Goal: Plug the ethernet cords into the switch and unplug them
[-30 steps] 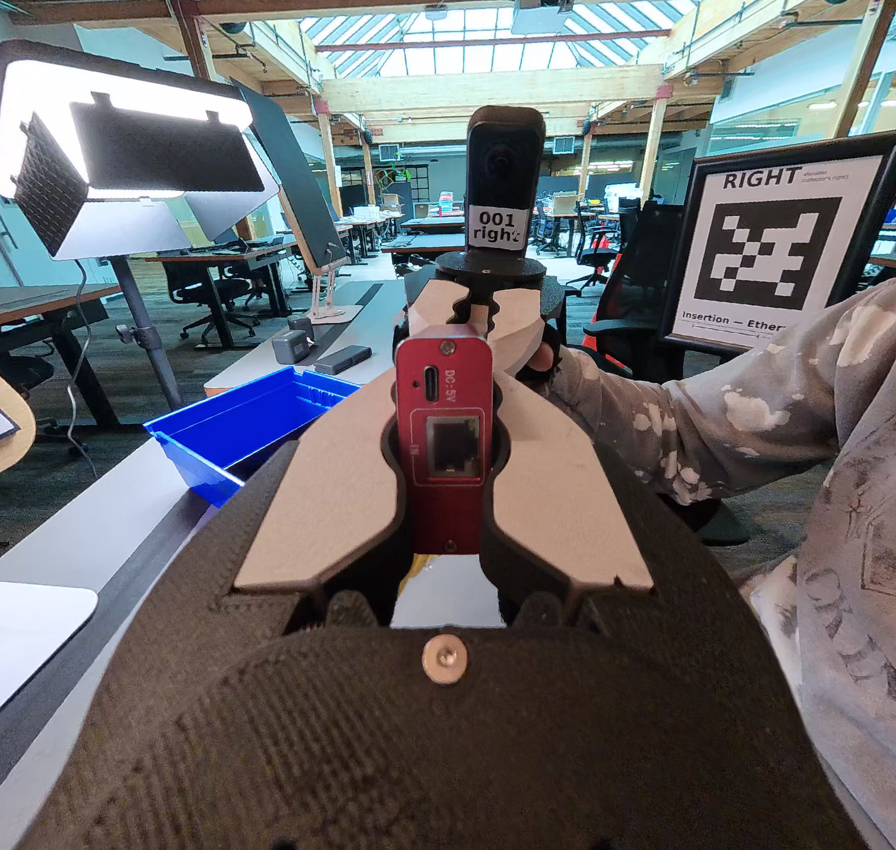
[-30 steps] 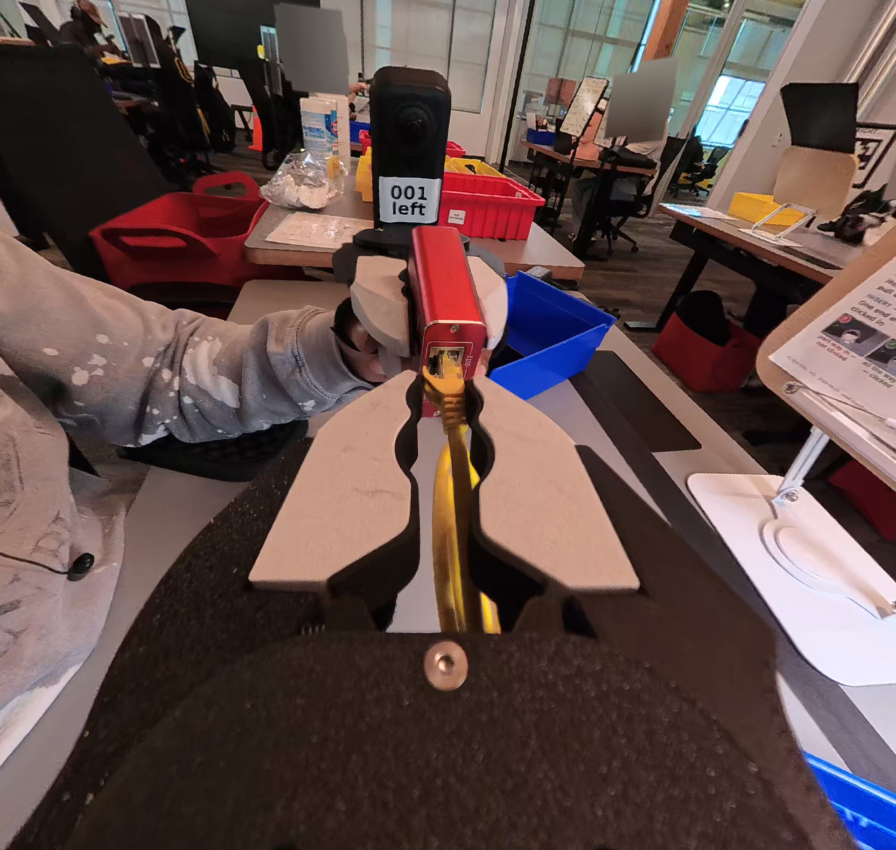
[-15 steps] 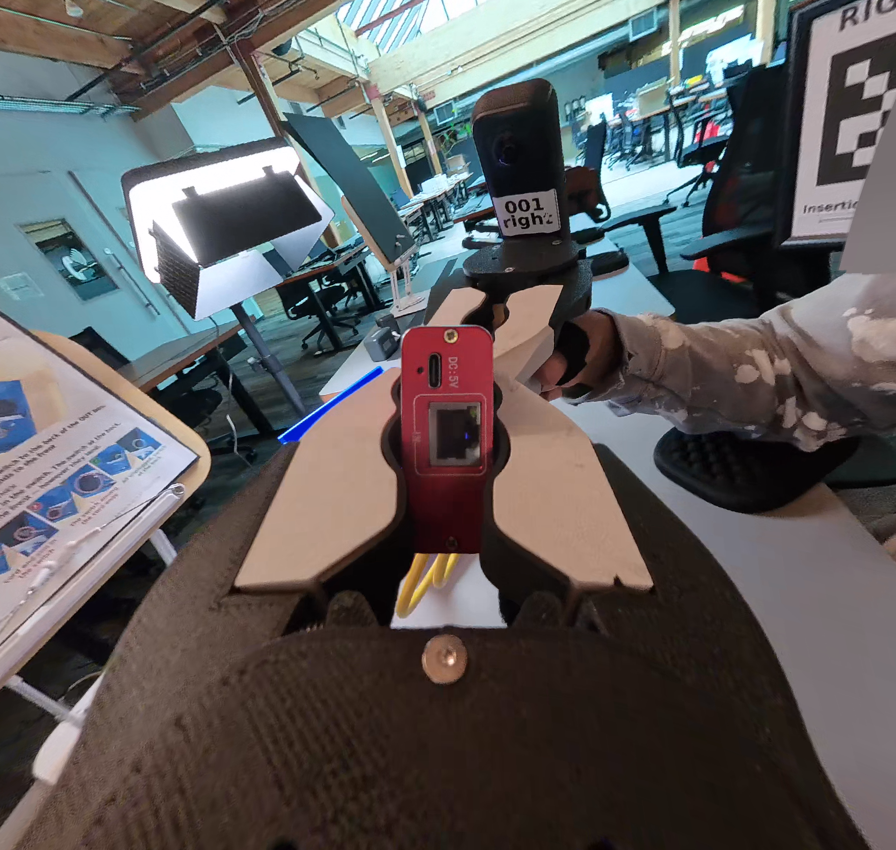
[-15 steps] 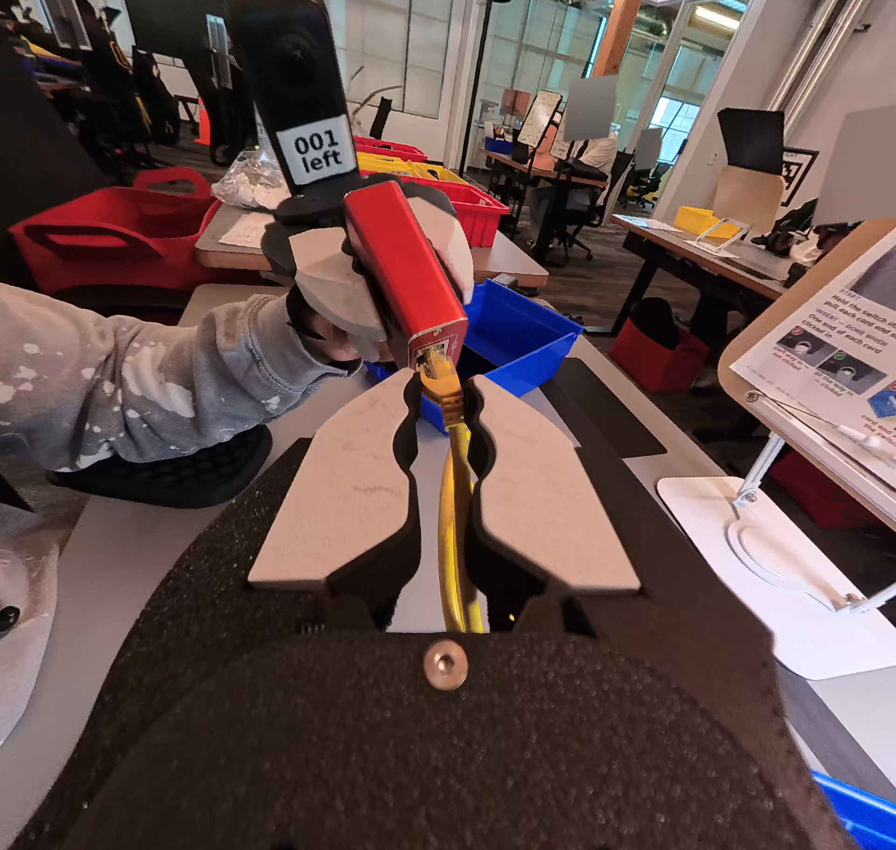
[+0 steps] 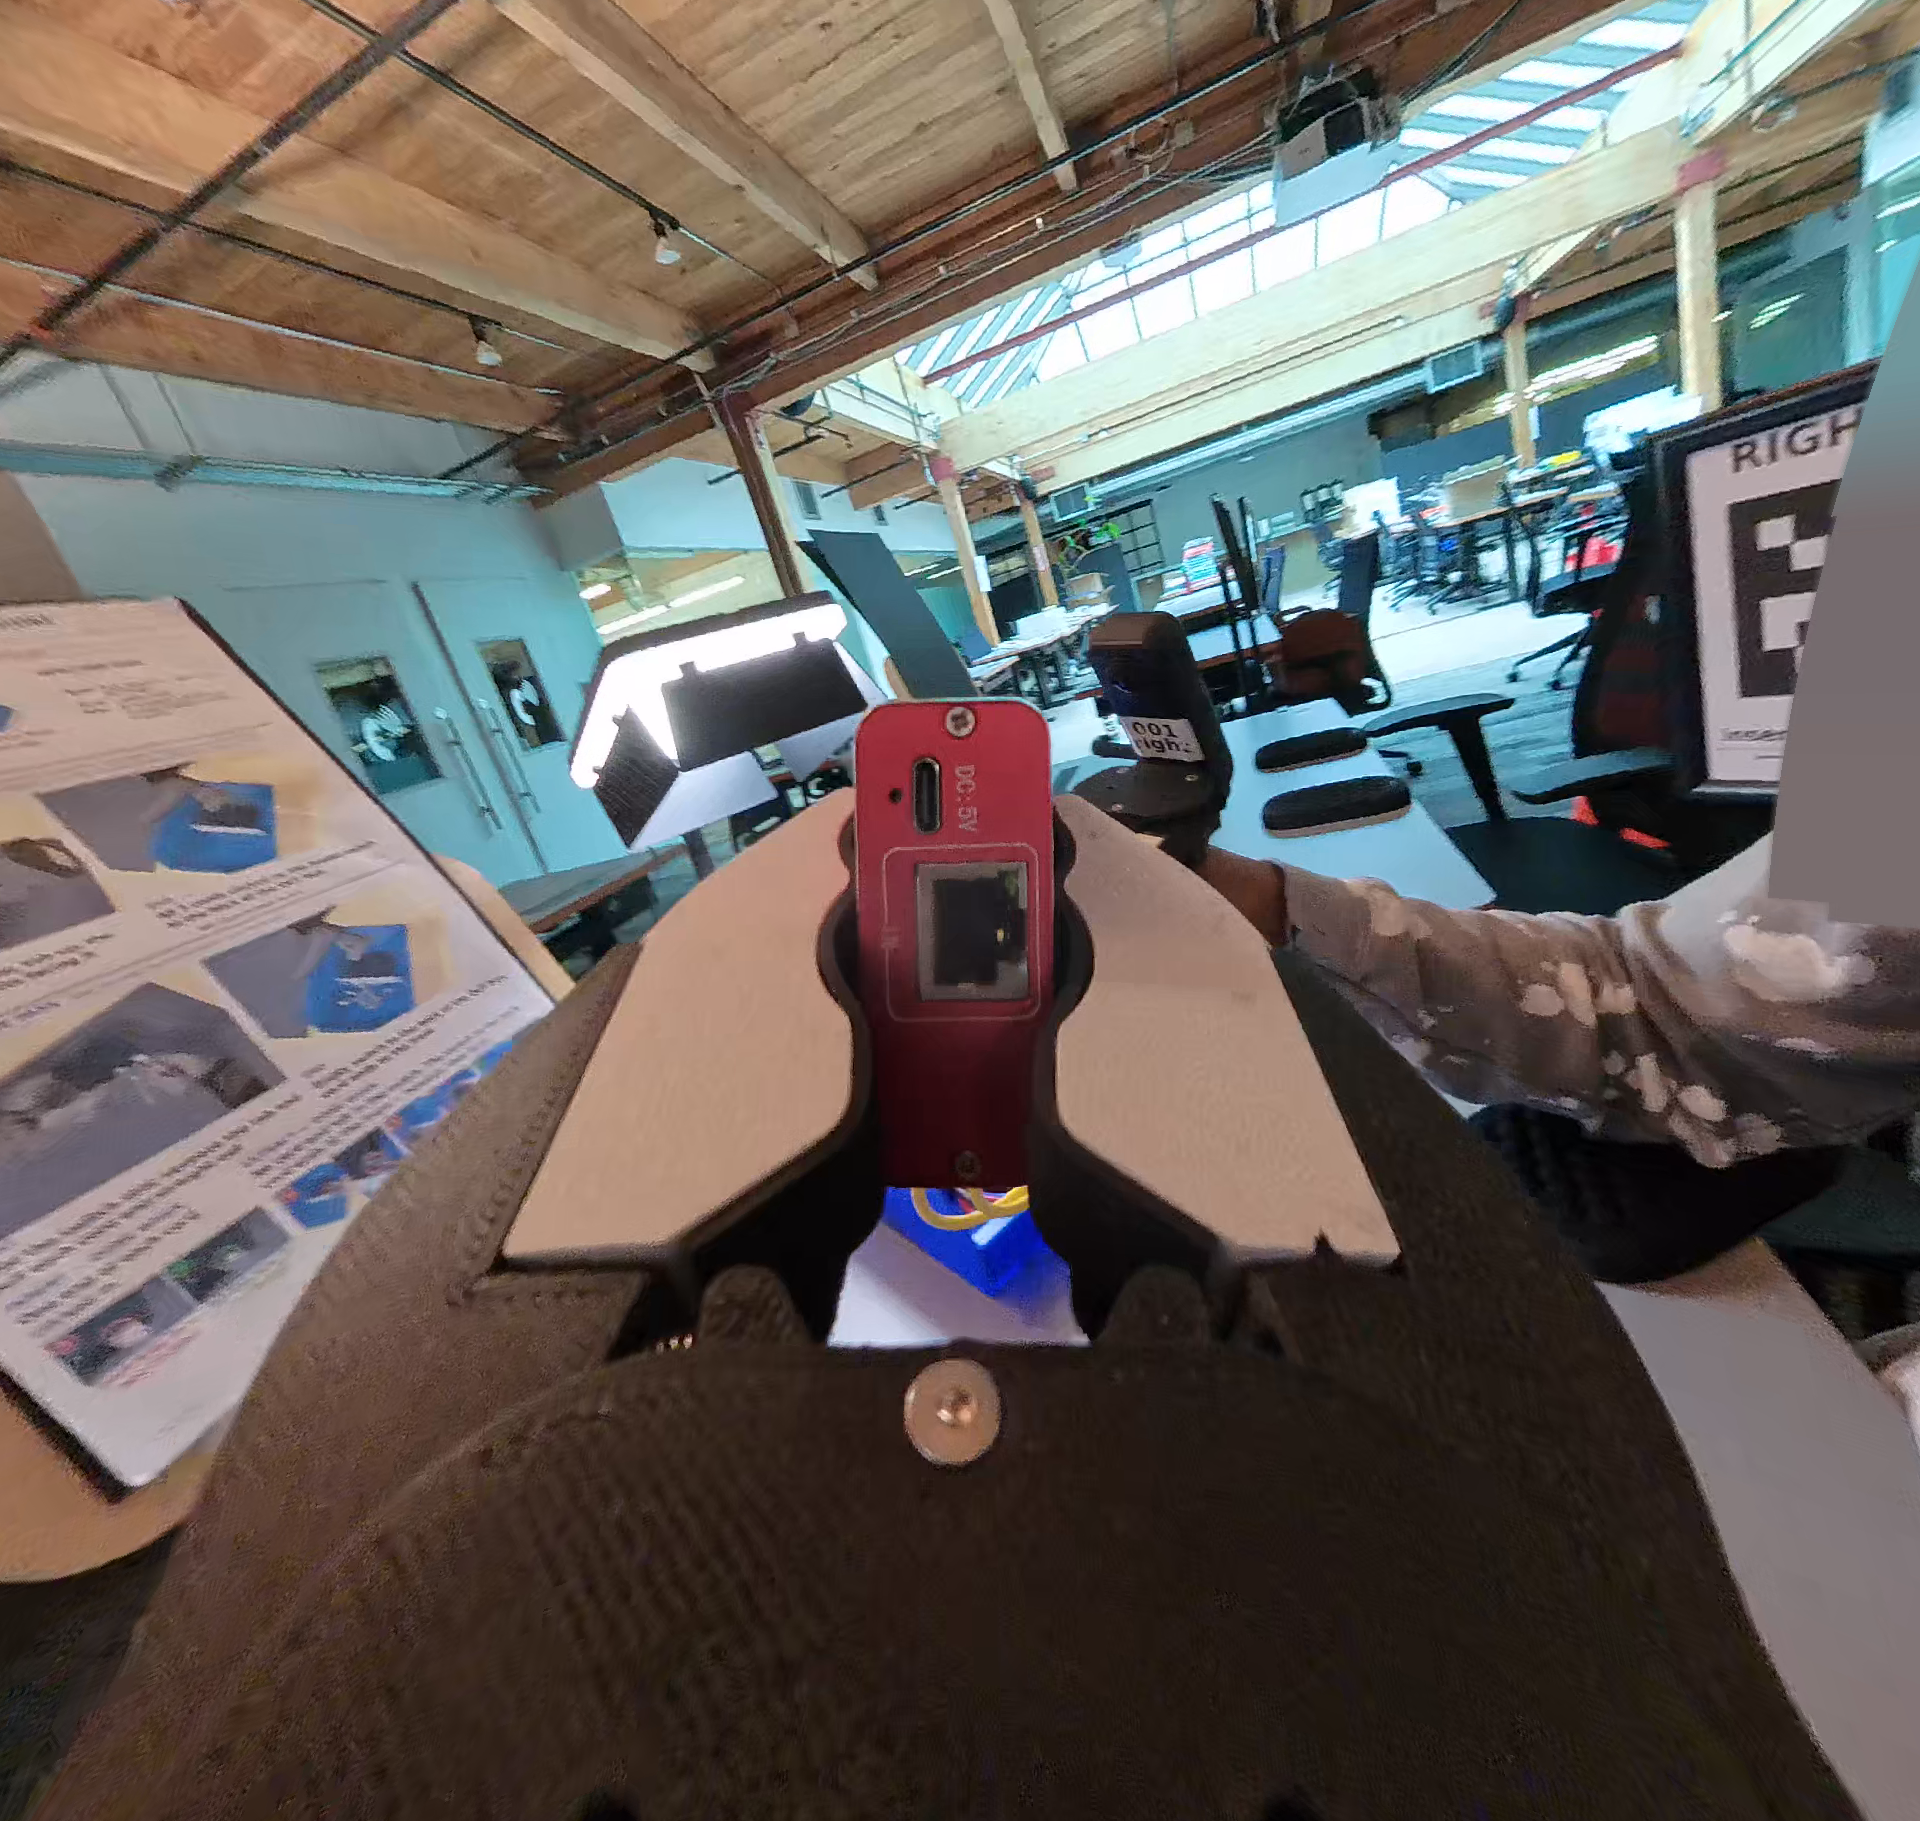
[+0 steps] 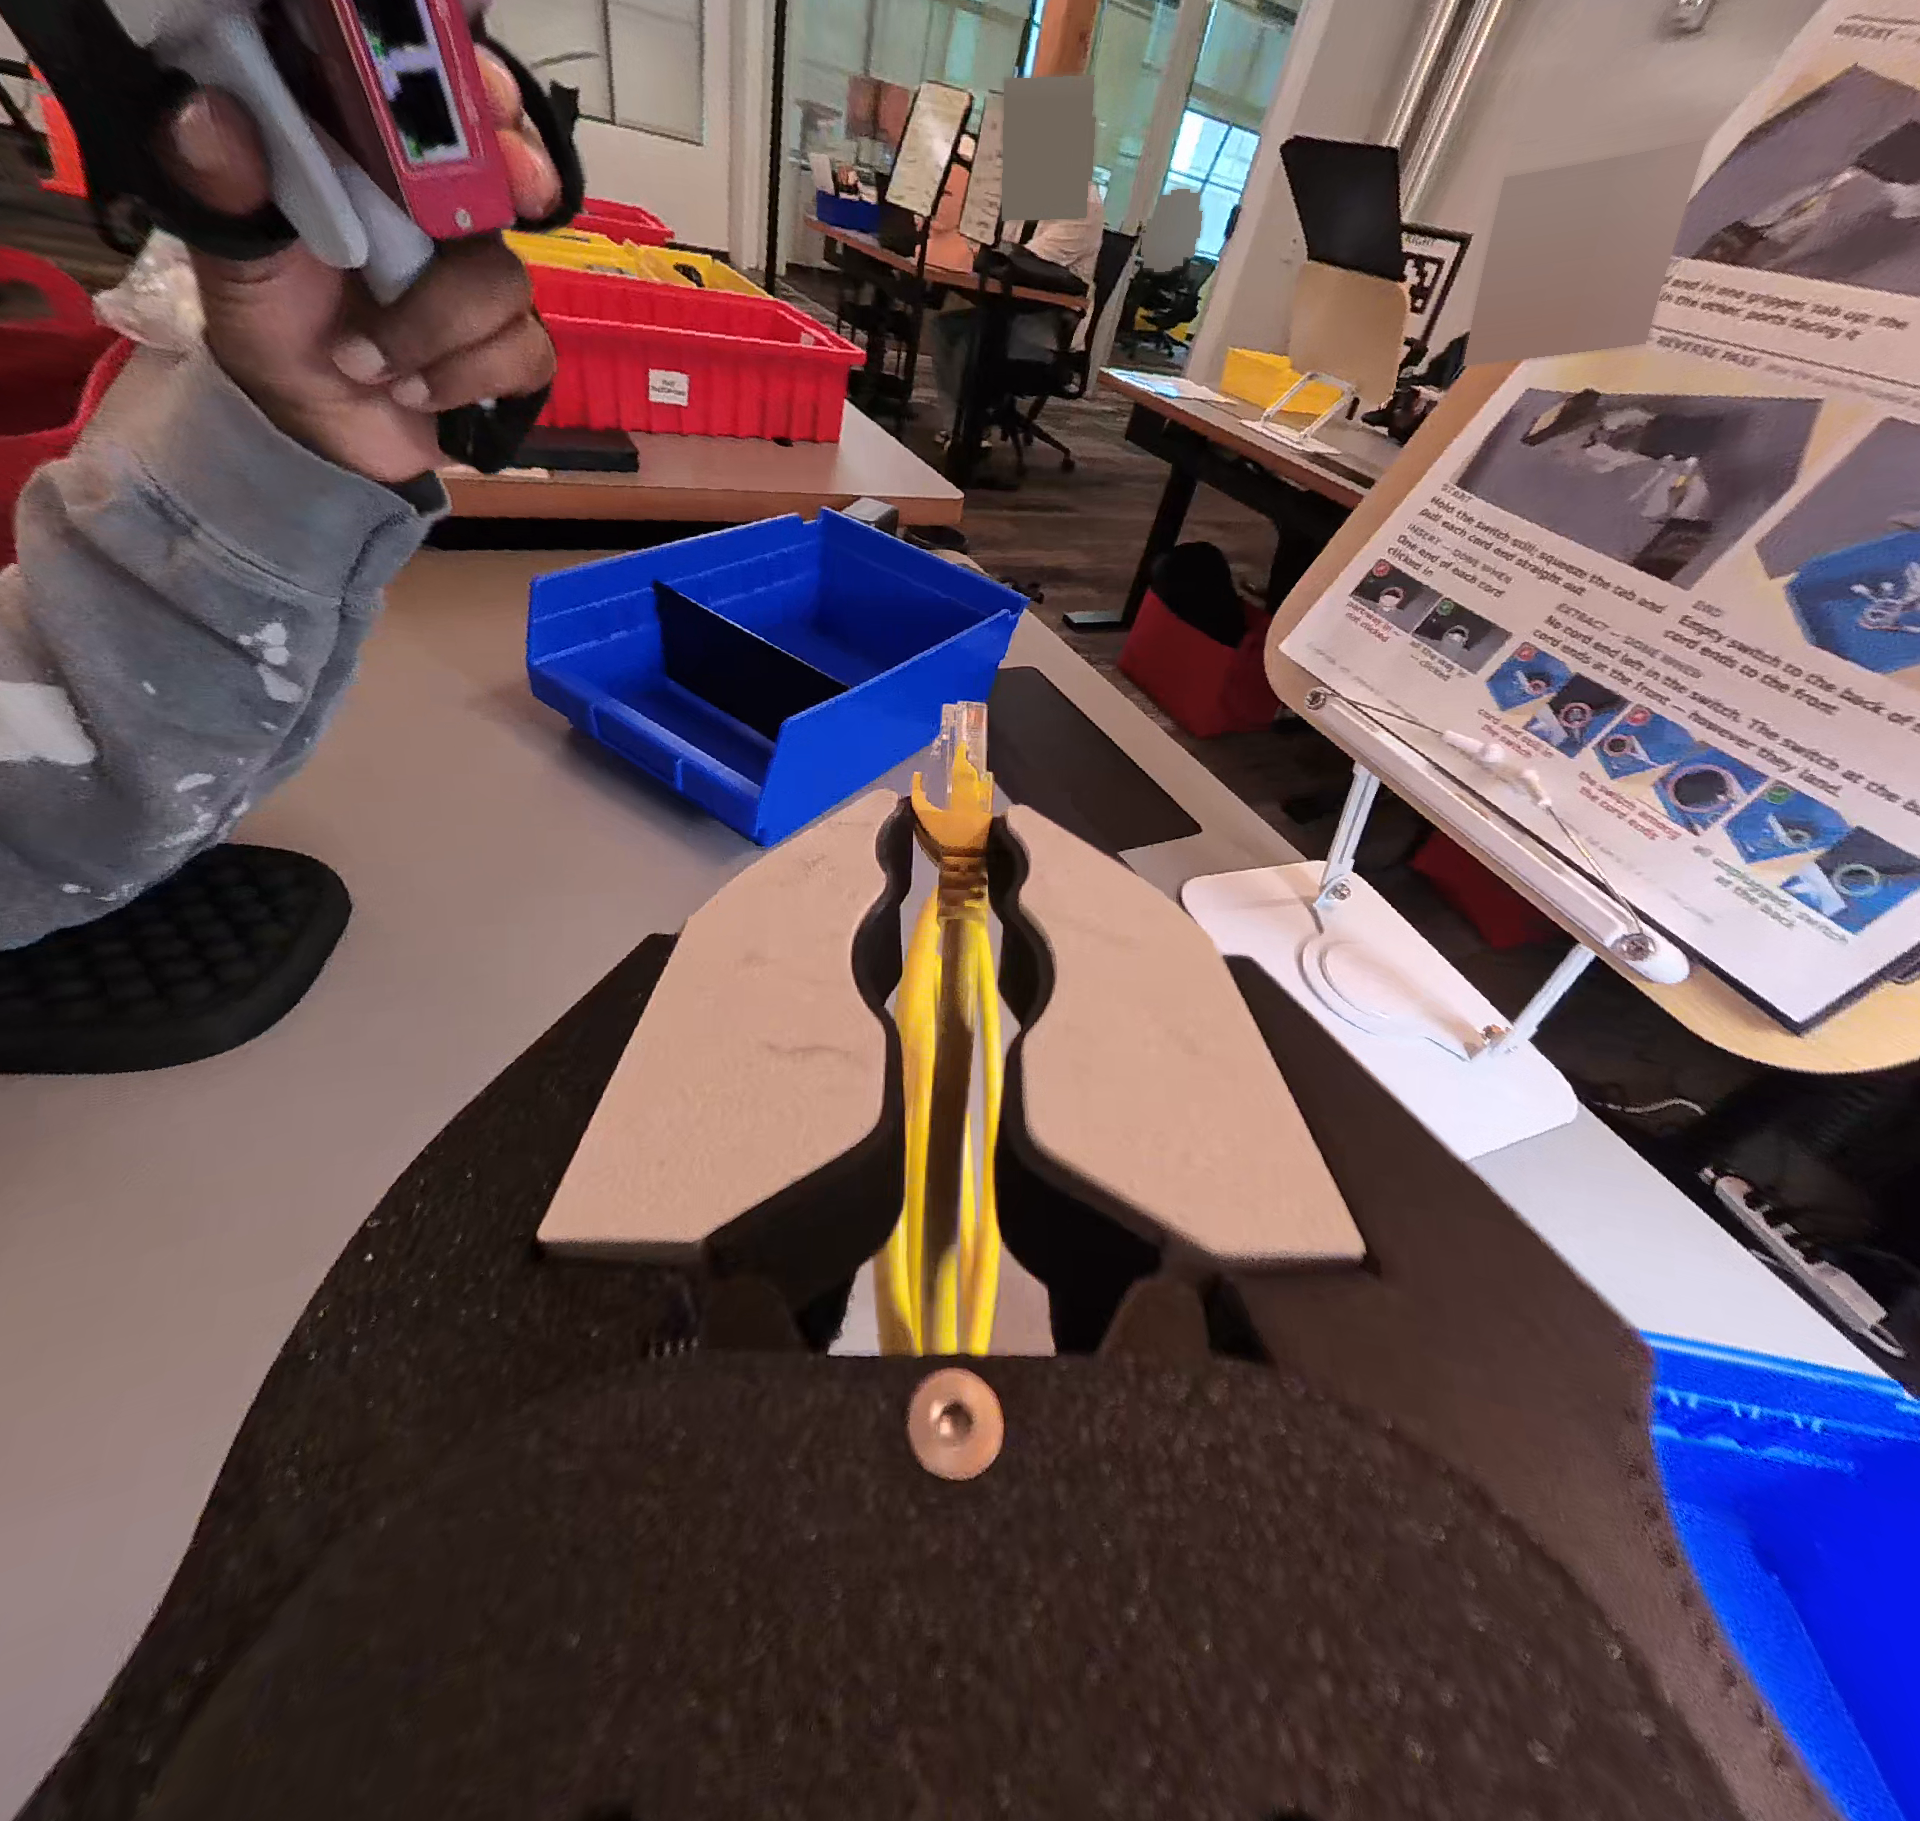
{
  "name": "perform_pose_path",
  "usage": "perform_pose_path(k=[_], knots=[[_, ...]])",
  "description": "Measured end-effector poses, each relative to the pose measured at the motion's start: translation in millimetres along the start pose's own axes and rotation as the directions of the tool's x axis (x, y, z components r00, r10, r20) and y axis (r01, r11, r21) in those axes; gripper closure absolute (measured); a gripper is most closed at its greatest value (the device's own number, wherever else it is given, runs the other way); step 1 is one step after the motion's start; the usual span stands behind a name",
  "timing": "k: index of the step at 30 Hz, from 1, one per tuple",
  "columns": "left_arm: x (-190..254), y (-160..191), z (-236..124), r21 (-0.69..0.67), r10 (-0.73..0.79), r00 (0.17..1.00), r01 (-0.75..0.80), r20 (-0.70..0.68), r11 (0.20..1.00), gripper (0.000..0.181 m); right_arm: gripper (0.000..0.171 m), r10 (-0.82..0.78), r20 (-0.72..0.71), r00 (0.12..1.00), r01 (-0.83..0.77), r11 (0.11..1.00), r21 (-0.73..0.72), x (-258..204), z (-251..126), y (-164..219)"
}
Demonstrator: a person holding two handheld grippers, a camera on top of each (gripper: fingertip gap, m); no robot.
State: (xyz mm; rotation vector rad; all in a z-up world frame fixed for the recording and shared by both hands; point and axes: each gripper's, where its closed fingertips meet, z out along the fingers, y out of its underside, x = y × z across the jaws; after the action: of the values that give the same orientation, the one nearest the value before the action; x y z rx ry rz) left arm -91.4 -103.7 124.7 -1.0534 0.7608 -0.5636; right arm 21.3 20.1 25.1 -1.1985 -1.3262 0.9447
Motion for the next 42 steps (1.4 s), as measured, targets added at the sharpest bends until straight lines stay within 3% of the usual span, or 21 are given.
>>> perform_pose_path(k=[9, 14, 20, 23, 27, 31, 35, 38, 42], knots=[[-14.9, 20.2, 12.6, 0.002, -0.262, 0.965, 0.262, -0.003, 0.965, 0.151, 0.158, 0.002, -0.096, 0.995, 0.001, 0.999, 0.034, 28.0, -31.8, -10.2], [-19.9, 39.2, 21.2, -0.037, -0.323, 0.946, 0.323, 0.017, 0.946, 0.151, 0.158, -0.001, -0.182, 0.983, 0.031, 0.987, 0.160, 55.5, -52.4, -16.3], [-17.5, 57.5, 32.6, -0.086, -0.366, 0.930, 0.366, 0.014, 0.927, 0.151, 0.158, 0.234, -0.223, 0.946, -0.182, 0.956, 0.230, 110.8, -64.4, 29.3], [-16.7, 62.8, 35.3, -0.105, -0.371, 0.929, 0.370, 0.012, 0.923, 0.152, 0.157, 0.366, -0.216, 0.905, -0.348, 0.930, 0.118, 124.8, -59.4, 69.1], [-16.7, 69.6, 37.8, -0.124, -0.387, 0.922, 0.386, 0.014, 0.914, 0.151, 0.157, 0.426, -0.327, 0.844, -0.464, 0.885, -0.046, 138.4, -62.3, 111.4], [-15.1, 75.7, 41.1, -0.141, -0.400, 0.917, 0.397, 0.010, 0.907, 0.152, 0.157, 0.280, -0.509, 0.814, -0.439, 0.871, -0.222, 154.1, -79.3, 141.6], [-13.1, 83.7, 45.3, -0.163, -0.412, 0.911, 0.407, 0.009, 0.899, 0.152, 0.155, 0.027, -0.655, 0.755, -0.397, 0.813, -0.425, 174.0, -107.6, 169.7], [-11.9, 90.2, 48.3, -0.178, -0.427, 0.904, 0.421, 0.009, 0.889, 0.151, 0.154, -0.190, -0.675, 0.713, -0.385, 0.699, -0.603, 186.5, -134.1, 197.4], [-11.1, 98.6, 51.4, -0.198, -0.445, 0.895, 0.438, 0.012, 0.877, 0.152, 0.155, -0.297, -0.592, 0.749, -0.341, 0.593, -0.729, 184.2, -140.5, 214.5]])
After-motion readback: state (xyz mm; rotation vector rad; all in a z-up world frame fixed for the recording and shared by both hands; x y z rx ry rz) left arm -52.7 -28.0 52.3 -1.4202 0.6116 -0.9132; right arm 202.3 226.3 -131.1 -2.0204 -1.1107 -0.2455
